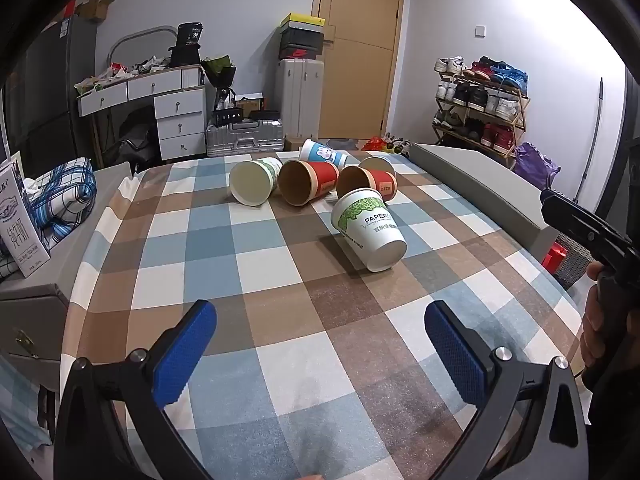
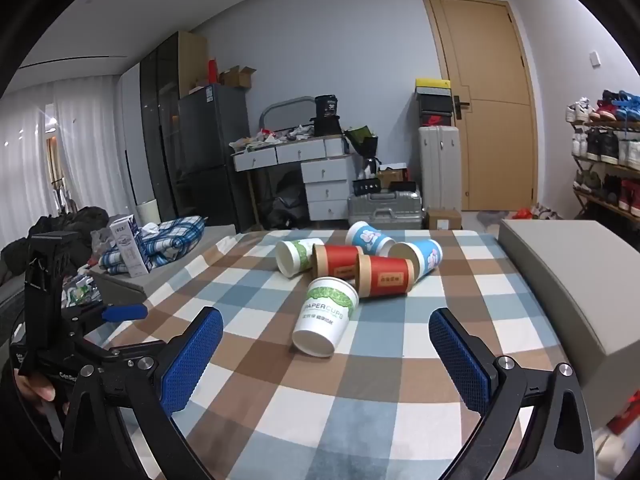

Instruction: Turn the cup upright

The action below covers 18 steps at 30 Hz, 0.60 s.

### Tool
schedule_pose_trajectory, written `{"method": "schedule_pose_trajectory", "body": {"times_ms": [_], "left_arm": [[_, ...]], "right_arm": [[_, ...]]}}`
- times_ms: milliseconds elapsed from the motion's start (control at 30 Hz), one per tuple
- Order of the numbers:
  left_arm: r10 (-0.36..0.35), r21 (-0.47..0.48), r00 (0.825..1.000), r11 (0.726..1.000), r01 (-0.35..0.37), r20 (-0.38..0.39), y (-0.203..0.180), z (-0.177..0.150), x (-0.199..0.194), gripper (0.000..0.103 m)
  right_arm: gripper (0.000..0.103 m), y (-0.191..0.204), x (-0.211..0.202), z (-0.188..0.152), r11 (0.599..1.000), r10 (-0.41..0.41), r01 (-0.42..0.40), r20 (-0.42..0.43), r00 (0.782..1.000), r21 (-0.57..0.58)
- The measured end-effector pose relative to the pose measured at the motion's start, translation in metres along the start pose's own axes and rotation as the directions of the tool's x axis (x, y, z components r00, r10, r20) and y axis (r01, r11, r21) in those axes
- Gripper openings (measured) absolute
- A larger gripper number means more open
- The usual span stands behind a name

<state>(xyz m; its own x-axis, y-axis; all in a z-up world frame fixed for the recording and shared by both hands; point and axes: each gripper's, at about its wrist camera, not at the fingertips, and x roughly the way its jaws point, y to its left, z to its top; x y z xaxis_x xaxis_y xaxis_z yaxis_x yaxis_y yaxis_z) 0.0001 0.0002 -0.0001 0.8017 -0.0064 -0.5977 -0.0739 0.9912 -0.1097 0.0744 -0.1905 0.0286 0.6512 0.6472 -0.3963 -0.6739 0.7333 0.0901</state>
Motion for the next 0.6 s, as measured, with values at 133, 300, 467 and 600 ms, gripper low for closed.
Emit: {"method": "schedule_pose_trajectory", "body": {"times_ms": [133,300,467,600], "left_arm": [[0.003,0.003,1.0,1.0,-0.003,0.003,-0.0001,0.0,-0.0001,0.101],[0.002,0.003,1.0,1.0,-0.002,0.002,0.0007,0.0004,-0.0006,0.101],[0.005,0.006,1.0,1.0,-0.005,0.004,-0.0002,-0.0001,-0.0008,0.101],[0.006,0.006,1.0,1.0,-0.006,0.002,-0.0002,0.0,0.0,0.101]], "right_arm": [[0.103,-0.0014,0.0011,0.0016,1.0,-0.001,0.001,-0.003,1.0,0.006],[0.103,0.0001,-0.0012,-0.0005,1.0,0.0,0.0,0.002,1.0,0.006],[0.103,0.0003,-0.0004,-0.0015,1.0,-0.001,0.001,0.002,1.0,0.007],[0.103,-0.0023,0.0004,0.0026,1.0,0.003,-0.003,0.0,1.0,0.007]]}}
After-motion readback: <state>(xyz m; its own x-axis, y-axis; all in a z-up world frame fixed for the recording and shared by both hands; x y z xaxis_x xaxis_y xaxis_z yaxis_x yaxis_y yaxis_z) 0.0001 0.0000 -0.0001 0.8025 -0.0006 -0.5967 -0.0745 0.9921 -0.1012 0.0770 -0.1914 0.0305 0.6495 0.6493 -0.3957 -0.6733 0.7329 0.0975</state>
